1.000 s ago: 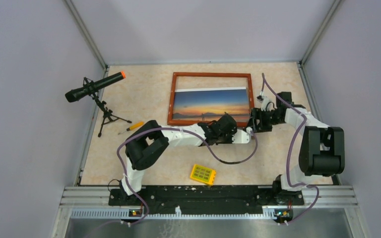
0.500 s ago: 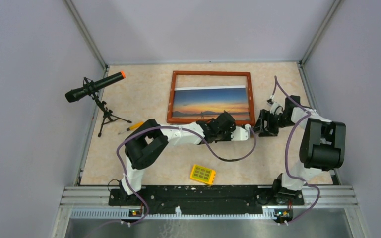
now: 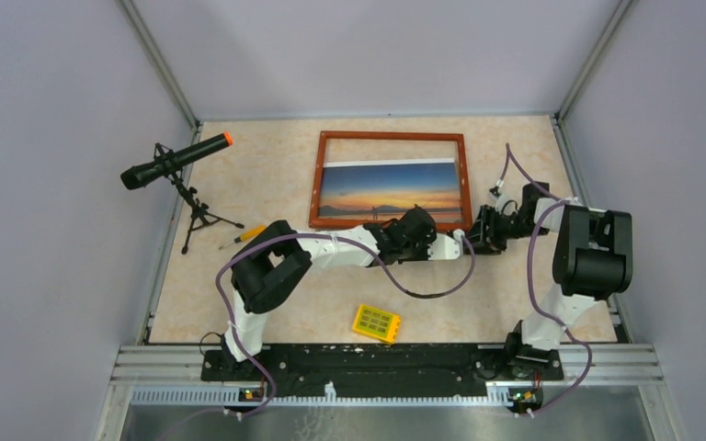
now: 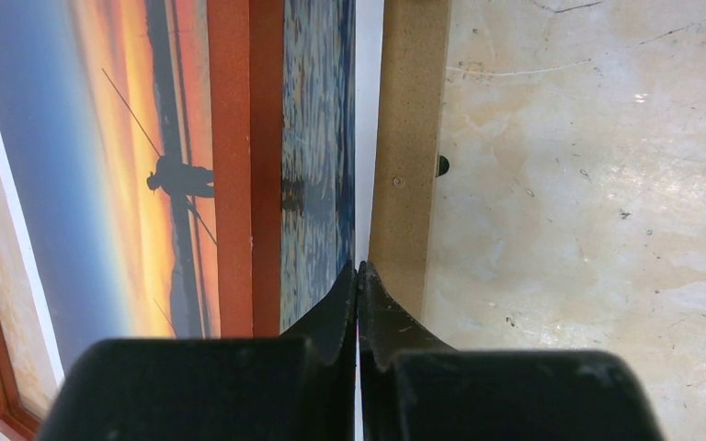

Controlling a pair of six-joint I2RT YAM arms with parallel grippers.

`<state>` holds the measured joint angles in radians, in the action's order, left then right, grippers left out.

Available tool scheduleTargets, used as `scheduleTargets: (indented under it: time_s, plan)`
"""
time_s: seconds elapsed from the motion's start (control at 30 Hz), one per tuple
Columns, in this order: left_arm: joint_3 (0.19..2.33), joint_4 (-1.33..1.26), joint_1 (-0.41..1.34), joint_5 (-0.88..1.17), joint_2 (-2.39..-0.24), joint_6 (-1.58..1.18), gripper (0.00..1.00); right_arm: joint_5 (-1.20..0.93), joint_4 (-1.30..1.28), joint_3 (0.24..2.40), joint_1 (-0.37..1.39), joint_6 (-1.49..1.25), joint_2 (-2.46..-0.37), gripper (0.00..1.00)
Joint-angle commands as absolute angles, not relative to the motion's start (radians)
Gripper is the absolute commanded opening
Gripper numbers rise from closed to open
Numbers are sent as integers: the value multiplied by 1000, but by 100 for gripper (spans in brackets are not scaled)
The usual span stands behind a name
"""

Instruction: Take the photo out of the frame

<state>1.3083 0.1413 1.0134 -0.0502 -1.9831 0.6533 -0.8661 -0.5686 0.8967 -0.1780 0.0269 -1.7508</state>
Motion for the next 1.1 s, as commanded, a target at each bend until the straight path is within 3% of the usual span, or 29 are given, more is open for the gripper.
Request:
scheduleTargets:
  time_s: [0.0,0.23,0.37,0.47,0.53,0.77,1.07]
  plan:
    - [1346,111,999,-66,-1951,653,0,-922,-498,894,-179,8,-1773,43]
    - [1346,115,996,-63,-1949,656,0,-915,-448,896,-179,-61,-1798,31]
    - [1340,118,996,-51,-1944,652,0,-897,-447,894,-182,-61,-1809,16]
    - [1332,113,996,-36,-1935,653,0,-897,-446,893,-188,-61,-1814,0]
    - [1335,115,997,-22,-1934,654,2,-902,-445,891,-192,-64,-1817,0]
    - [1331,116,1006,37,-1927,655,35,-990,-400,864,-228,-96,-1785,0]
    - [1334,62,1015,69,-1943,644,47,-1075,-344,834,-242,-134,-1733,0]
